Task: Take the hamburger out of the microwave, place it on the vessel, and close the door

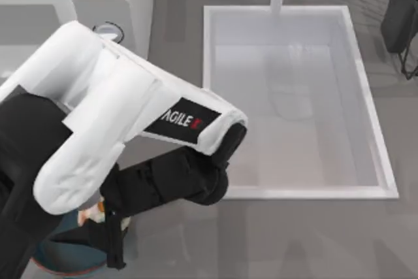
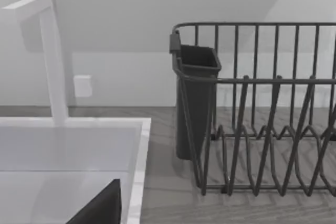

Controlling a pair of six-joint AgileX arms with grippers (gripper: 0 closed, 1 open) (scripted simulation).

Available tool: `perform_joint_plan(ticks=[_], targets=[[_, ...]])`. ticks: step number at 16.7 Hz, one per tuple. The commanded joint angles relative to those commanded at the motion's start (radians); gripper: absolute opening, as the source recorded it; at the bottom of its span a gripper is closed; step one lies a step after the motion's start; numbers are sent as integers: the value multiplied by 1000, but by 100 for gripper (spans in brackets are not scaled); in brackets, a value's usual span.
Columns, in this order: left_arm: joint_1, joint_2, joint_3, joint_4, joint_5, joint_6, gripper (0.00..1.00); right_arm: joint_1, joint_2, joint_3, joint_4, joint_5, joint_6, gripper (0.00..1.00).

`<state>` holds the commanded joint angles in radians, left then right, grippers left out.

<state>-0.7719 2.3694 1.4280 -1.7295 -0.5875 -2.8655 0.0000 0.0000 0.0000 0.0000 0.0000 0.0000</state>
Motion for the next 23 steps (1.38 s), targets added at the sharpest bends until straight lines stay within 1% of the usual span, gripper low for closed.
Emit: perform_joint_plan(ticks=[6,11,23], targets=[[43,-10,-133,132,-41,25,0,0,0,0,0,0,0,100],[53,-8,-153,151,-51,29,0,0,0,0,0,0,0,100],[53,-8,-153,151,-51,29,90,0,0,0,0,0,0,100]])
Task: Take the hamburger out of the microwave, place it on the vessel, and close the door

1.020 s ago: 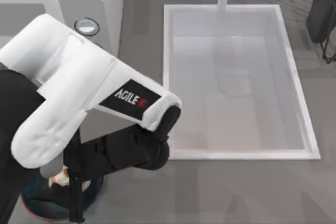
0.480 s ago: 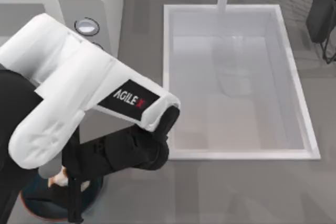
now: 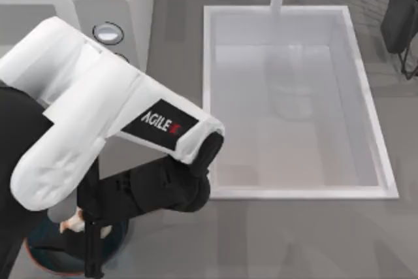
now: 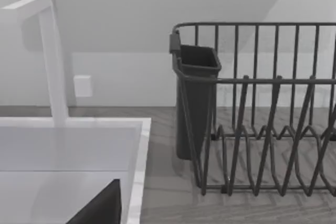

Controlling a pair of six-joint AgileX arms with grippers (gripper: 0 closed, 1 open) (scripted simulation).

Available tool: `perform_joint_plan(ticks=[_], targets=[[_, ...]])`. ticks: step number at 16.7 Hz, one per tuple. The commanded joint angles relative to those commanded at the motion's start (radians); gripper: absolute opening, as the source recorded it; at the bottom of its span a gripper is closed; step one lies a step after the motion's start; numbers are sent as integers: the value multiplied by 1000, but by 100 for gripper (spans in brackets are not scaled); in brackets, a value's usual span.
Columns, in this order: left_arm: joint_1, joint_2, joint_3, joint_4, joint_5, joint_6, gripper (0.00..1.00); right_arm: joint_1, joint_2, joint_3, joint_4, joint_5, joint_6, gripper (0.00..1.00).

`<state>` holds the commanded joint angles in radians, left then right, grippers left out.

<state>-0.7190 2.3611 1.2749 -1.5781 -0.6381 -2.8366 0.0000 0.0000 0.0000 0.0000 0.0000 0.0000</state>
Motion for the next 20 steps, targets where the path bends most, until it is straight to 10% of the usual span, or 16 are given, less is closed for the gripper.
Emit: perform_joint_plan(ticks=[13,20], targets=[[-5,-69,1,-3,-1,10,100,0,0,0,0,0,0,100],[170,-425,-176,323,73,445,100,0,0,0,0,0,0,100]])
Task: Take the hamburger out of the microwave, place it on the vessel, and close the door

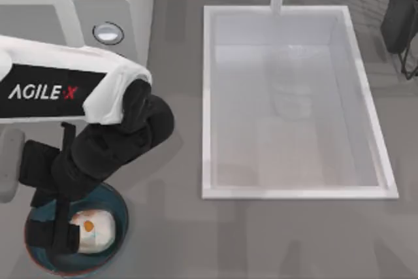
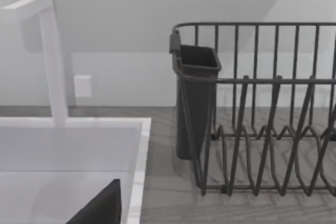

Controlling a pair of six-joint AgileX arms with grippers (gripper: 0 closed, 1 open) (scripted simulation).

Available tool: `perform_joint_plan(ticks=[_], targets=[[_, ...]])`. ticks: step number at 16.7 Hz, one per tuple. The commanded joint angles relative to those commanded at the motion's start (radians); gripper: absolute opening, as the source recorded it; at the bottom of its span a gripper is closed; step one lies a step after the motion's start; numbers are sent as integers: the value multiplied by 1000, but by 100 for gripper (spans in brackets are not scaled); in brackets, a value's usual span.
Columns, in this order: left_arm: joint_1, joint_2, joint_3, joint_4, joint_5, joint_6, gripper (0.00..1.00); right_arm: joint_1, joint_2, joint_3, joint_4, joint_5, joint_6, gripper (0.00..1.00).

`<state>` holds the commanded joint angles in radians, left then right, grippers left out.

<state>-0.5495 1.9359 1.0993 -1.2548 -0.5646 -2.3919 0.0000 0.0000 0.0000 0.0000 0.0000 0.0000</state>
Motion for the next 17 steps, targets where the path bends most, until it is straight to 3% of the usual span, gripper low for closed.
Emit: perform_joint_plan(ticks=[4,13,17], targets=[[142,-357,-178,280,81,463,100,0,0,0,0,0,0,100],[419,-1276,-685,893,337,1659,100,0,0,0,0,0,0,100],[495,-1627,-893,1090,450,2068,100,0,0,0,0,0,0,100]])
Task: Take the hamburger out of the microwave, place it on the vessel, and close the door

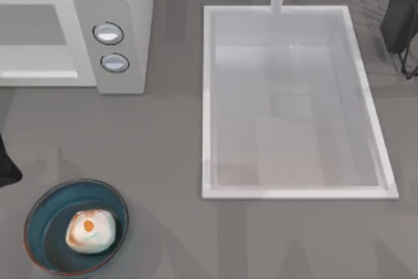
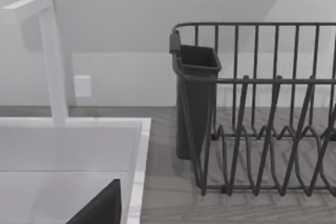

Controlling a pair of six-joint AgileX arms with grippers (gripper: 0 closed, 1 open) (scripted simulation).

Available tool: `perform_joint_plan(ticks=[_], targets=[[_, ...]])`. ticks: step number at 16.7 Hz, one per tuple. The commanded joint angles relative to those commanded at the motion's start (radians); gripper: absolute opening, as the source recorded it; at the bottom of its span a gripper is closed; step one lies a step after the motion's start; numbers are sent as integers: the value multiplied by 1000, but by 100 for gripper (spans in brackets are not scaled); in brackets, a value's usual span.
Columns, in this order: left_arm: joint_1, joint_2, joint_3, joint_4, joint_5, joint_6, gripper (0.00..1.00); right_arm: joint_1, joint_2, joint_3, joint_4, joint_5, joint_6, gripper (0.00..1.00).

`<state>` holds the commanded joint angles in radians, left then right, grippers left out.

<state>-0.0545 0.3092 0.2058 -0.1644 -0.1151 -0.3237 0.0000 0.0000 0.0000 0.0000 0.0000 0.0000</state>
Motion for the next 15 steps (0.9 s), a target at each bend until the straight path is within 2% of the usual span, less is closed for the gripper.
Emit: perform_joint_plan(ticks=[3,5,12,15], targets=[[35,-190,-121,100,67,200,100,0,0,0,0,0,0,100],[48,-270,-177,143,99,283,100,0,0,0,0,0,0,100],[54,-309,-206,164,115,324,100,0,0,0,0,0,0,100],[54,-309,-206,164,115,324,77,0,0,0,0,0,0,100]])
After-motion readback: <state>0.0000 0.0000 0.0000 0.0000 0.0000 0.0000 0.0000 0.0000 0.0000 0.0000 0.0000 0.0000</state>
